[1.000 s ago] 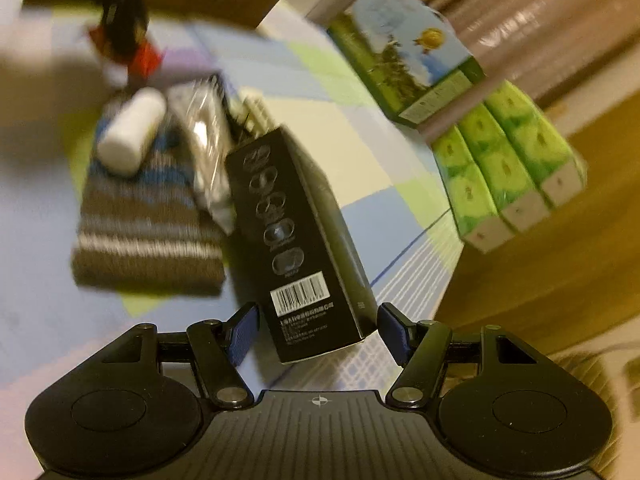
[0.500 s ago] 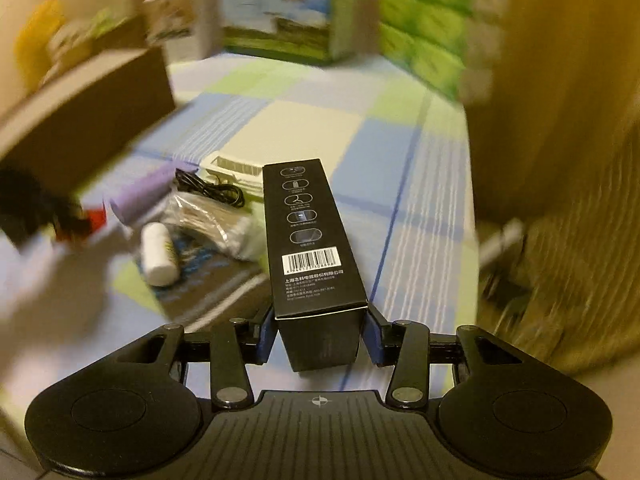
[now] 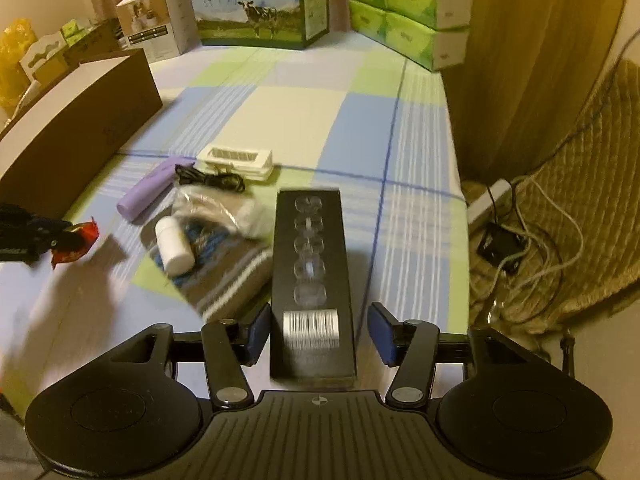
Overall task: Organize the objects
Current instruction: 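Carry the candy packet and black box with both tools into the brown box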
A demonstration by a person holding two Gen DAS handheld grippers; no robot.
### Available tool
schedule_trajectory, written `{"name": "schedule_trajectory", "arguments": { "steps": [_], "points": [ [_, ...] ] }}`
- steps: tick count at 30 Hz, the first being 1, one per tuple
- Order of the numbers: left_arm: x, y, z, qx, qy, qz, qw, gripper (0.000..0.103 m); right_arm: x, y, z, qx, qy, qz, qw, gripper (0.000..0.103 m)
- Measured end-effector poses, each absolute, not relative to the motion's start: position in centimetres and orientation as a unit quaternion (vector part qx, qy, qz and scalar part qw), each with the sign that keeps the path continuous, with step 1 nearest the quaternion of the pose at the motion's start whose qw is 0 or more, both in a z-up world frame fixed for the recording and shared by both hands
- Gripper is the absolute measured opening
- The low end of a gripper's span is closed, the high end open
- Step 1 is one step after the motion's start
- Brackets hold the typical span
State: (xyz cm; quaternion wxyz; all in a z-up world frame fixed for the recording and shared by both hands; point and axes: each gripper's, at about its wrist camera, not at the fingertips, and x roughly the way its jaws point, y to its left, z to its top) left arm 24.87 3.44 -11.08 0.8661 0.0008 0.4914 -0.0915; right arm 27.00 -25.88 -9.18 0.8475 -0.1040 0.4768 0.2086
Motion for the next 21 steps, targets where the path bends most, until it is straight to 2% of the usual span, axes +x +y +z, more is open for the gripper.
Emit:
{"name": "schedule_trajectory", "arguments": {
  "steps": [7,8,9,11,21],
  "points": [
    [24.5,3.5,-10.1,-0.007,0.481,-0.088,0.872,0.022,28.6,-24.2,-11.2,-0.137,0.488,0.203,0.838,0.051],
    [24.3,3.6,-9.9,-0.010,0.480,-0.088,0.873,0.022,28.6,-24.1,-11.4,-0.138,0.489,0.201,0.837,0.048],
    [24.2,3.7,-9.7,-0.011,0.478,-0.088,0.874,0.022,28.6,-24.1,-11.5,-0.139,0.488,0.202,0.837,0.041],
    [24.0,3.9,-9.3,-0.014,0.475,-0.089,0.875,0.022,28.4,-24.1,-11.4,-0.141,0.487,0.201,0.838,0.041],
    [23.4,4.8,-7.0,-0.025,0.451,-0.108,0.886,0.022,25.8,-24.6,-8.0,-0.103,0.464,0.187,0.860,0.040]
  ]
}}
